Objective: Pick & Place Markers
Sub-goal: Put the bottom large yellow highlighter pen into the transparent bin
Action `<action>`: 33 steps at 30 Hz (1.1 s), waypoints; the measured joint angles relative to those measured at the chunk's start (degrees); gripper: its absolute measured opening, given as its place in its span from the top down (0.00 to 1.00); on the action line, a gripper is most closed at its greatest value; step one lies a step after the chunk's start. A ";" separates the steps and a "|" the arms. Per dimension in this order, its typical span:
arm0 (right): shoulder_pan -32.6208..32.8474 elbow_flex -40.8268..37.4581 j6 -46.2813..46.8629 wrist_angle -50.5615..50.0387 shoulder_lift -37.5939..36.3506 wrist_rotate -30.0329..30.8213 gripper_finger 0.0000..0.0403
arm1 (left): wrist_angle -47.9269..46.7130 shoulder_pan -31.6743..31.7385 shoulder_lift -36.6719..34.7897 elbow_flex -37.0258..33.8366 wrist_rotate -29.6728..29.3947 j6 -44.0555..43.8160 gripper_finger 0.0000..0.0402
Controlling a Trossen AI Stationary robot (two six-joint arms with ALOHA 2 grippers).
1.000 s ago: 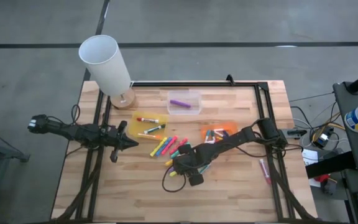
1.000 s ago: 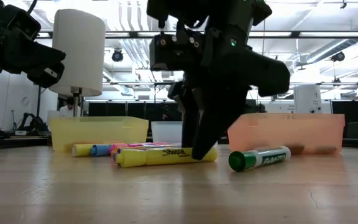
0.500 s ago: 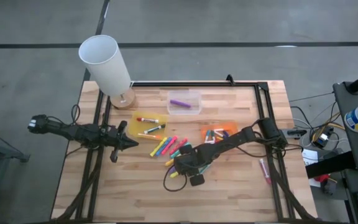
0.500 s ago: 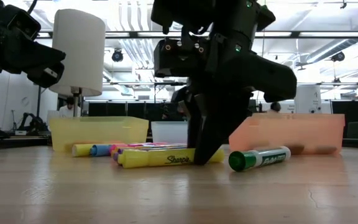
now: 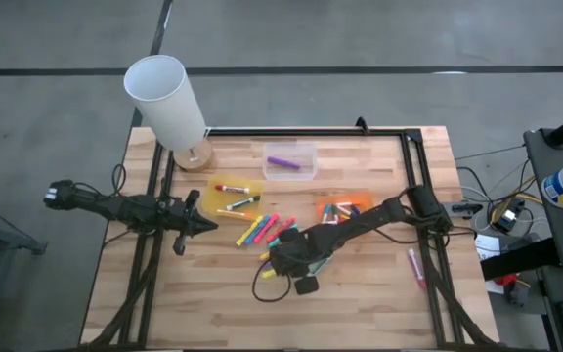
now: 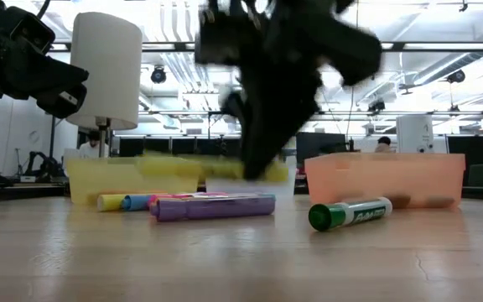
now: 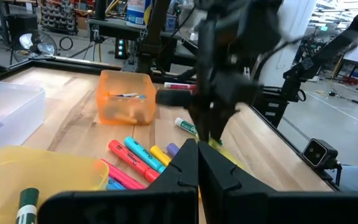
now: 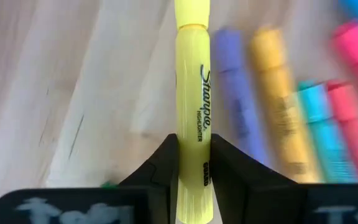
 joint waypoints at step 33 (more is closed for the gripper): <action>-3.56 15.71 -1.68 -24.43 -0.29 22.64 0.84 | -0.02 -0.01 0.01 0.00 -0.02 0.00 1.00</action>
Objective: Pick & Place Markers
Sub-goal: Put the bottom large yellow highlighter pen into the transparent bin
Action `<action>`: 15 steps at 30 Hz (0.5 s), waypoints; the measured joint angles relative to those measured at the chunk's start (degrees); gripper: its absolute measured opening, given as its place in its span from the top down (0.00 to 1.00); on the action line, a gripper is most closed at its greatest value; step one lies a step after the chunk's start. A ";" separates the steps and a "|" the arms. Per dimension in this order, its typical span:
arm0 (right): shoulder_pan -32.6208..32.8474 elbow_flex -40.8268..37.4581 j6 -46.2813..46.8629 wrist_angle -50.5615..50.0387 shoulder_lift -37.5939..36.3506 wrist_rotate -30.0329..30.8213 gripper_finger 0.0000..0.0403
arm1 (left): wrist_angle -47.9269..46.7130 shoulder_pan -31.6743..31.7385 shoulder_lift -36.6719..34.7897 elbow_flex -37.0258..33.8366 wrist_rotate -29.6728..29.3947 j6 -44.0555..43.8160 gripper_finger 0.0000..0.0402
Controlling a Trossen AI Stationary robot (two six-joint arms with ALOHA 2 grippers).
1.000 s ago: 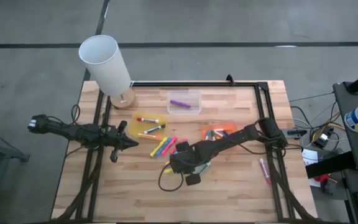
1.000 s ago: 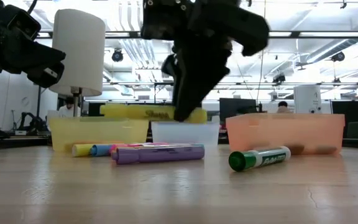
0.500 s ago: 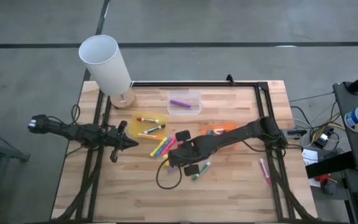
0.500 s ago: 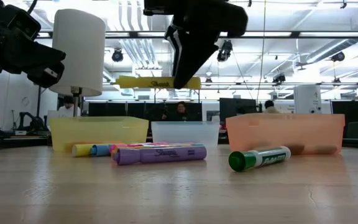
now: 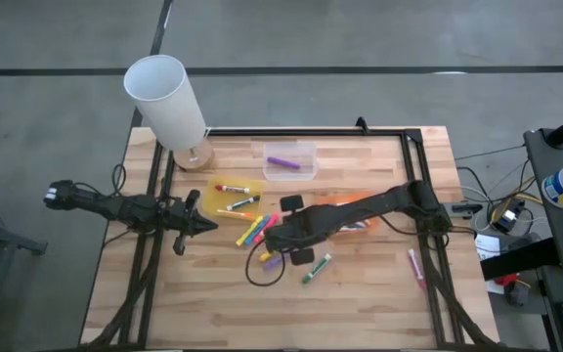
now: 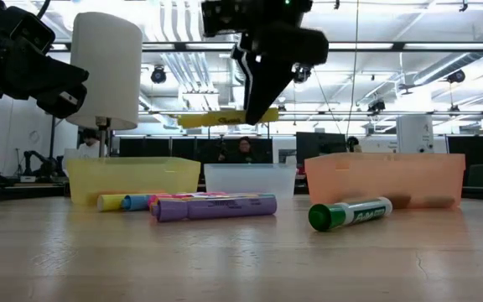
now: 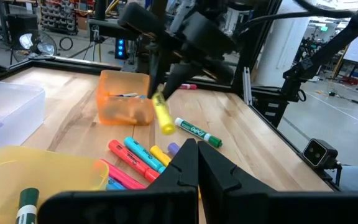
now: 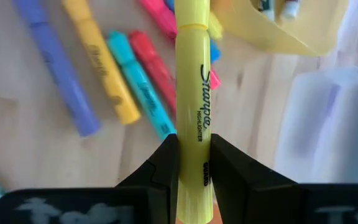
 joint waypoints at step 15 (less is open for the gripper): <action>-11.23 -0.82 0.15 0.55 -0.11 5.71 0.84 | 0.00 0.00 0.00 0.00 0.02 0.01 1.00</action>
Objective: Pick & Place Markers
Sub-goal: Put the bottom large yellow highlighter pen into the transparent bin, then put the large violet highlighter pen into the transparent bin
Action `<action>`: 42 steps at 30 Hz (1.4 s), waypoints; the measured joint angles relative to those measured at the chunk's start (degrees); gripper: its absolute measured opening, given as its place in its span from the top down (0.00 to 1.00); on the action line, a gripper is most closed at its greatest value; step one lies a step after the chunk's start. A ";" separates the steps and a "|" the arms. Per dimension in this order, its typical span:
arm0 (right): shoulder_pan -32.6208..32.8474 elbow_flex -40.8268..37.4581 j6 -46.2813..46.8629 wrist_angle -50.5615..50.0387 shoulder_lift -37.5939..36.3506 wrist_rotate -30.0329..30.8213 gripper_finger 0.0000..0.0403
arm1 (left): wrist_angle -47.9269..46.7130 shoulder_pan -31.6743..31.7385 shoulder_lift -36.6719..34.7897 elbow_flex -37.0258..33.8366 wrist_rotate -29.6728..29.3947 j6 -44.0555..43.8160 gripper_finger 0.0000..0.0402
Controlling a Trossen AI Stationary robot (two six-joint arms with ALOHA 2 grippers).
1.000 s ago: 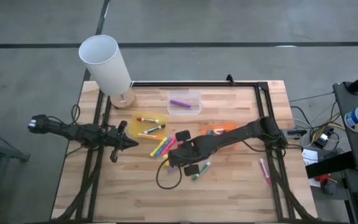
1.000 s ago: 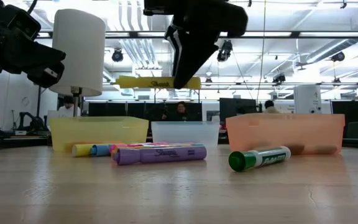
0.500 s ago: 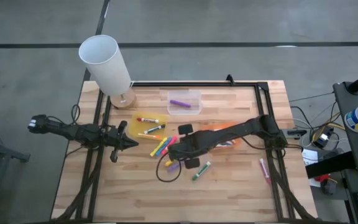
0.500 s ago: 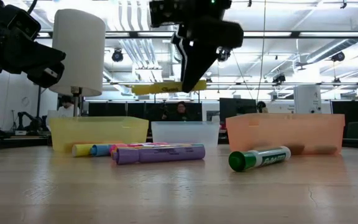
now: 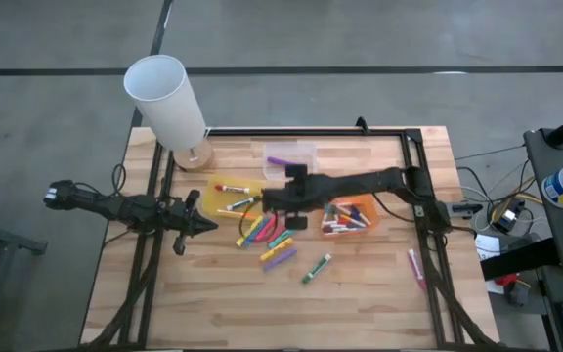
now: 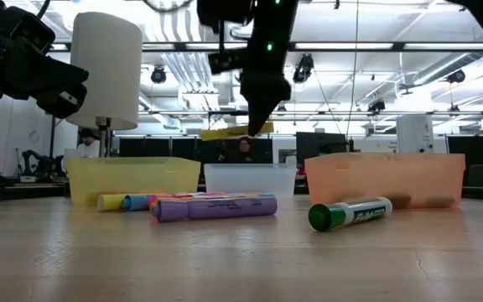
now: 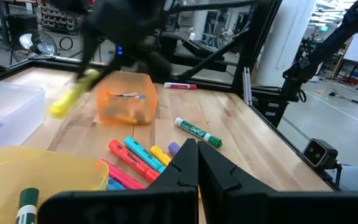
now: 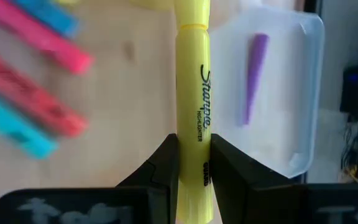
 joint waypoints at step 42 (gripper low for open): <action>-19.33 -1.63 1.33 15.31 0.11 -10.58 0.53 | 0.00 0.01 0.00 0.00 -0.02 0.00 1.00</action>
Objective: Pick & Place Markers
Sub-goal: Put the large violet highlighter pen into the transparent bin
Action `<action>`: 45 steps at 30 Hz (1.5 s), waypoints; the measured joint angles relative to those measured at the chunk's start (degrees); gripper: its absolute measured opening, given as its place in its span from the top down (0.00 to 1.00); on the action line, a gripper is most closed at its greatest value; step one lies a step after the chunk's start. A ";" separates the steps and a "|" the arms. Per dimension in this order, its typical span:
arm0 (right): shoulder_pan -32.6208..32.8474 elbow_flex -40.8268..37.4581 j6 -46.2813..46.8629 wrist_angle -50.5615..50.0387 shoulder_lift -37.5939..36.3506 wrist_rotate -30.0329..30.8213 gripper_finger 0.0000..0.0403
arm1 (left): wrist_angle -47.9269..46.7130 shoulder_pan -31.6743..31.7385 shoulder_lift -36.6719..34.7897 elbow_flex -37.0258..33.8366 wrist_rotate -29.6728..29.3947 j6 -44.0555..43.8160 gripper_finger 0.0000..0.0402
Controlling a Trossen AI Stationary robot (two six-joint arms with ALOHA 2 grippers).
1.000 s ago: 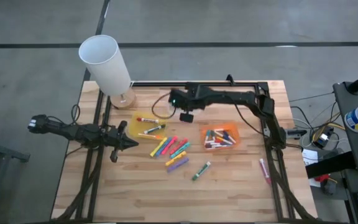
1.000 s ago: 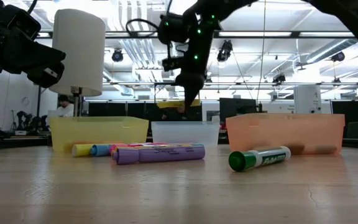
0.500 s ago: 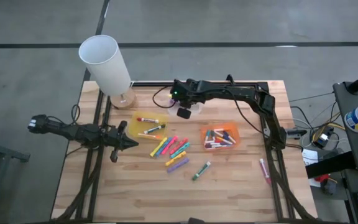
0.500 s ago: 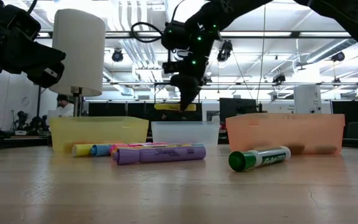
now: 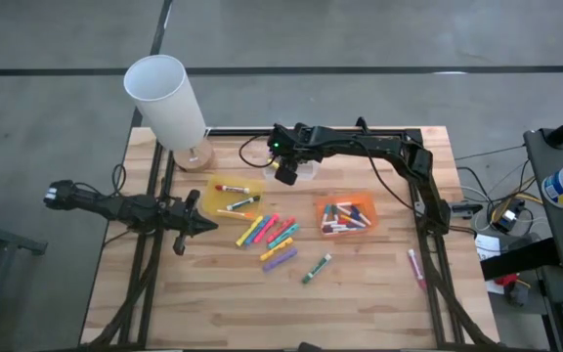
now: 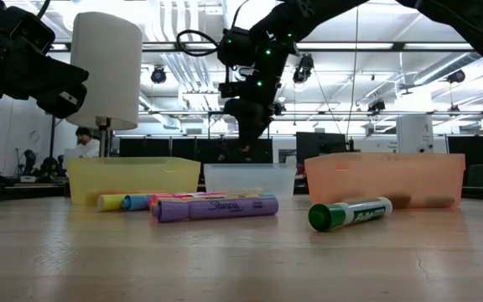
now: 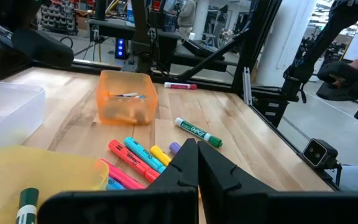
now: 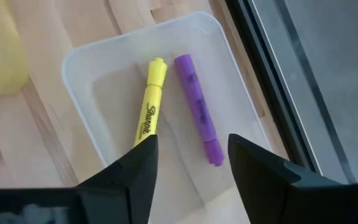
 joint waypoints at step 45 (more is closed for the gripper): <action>27.99 -0.46 -3.88 -0.81 -1.73 -16.61 0.57 | -0.02 0.00 0.00 0.00 0.00 0.00 1.00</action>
